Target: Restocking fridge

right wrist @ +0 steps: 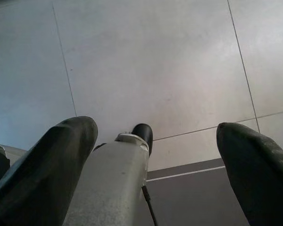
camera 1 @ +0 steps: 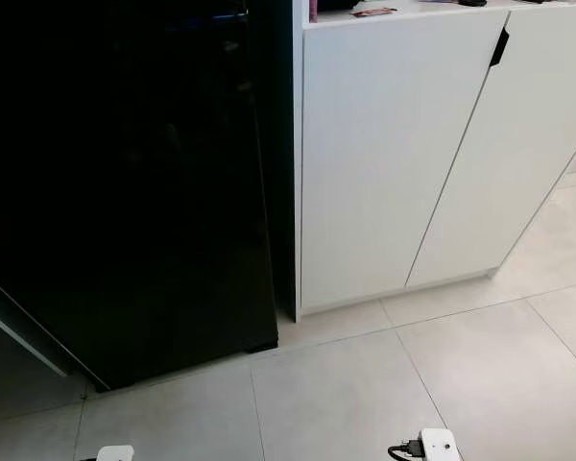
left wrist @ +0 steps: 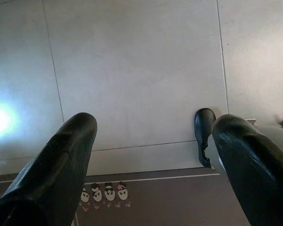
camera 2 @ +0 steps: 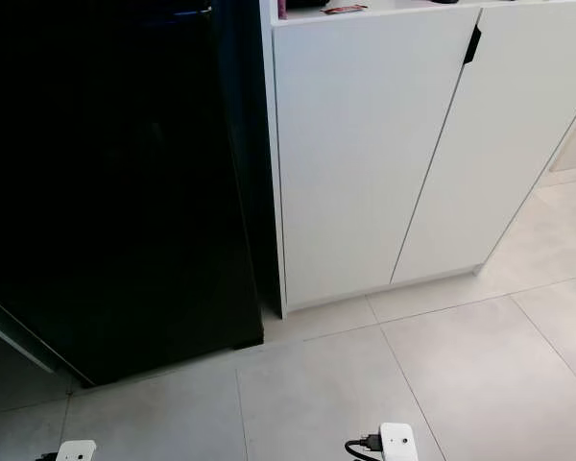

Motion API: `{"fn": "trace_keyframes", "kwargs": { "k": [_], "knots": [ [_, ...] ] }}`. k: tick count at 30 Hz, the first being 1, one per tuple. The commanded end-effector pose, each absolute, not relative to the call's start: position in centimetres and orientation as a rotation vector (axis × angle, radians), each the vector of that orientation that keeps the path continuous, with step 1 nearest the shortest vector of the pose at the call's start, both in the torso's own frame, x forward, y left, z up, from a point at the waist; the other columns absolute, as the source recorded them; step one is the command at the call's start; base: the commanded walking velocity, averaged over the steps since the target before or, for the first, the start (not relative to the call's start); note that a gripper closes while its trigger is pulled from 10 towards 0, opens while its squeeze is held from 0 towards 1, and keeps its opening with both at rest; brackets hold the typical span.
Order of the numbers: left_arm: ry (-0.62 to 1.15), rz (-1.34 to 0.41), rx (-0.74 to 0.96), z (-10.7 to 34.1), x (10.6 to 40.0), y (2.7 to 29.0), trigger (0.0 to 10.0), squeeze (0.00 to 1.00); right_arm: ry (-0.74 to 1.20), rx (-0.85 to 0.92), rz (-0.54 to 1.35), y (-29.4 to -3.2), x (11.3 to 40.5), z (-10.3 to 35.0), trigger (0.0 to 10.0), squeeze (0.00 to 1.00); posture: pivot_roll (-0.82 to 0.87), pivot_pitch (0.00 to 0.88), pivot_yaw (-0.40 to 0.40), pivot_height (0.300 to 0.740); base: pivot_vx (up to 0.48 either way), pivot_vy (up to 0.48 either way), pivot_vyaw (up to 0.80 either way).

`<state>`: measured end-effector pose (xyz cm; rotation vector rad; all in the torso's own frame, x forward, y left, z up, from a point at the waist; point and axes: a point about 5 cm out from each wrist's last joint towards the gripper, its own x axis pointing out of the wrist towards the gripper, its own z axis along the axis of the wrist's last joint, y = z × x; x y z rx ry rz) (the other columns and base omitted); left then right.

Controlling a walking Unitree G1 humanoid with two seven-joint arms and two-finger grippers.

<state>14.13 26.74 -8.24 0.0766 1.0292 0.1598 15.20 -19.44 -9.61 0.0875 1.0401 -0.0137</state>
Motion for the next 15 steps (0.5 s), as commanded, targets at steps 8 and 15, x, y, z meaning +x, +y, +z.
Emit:
{"fn": "trace_keyframes", "kwargs": {
  "k": [8, 15],
  "knots": [
    [1.05, 0.166, 0.061, -8.43, 13.54, 26.87, 10.0, 0.0, 1.038, 0.107, -0.03, -19.43, 15.01, -9.67, 10.0, 0.0, -0.03, 0.0, 0.032, 0.74, 0.0, 0.0, 0.0],
    [1.047, 0.164, 0.062, -8.4, 13.67, 26.83, 10.0, 0.0, 1.032, 0.114, -0.036, -19.47, 15.14, -9.62, 10.0, 0.0, -0.04, 0.0, 0.031, 0.74, 0.0, 0.0, 0.0]
  ]
}}
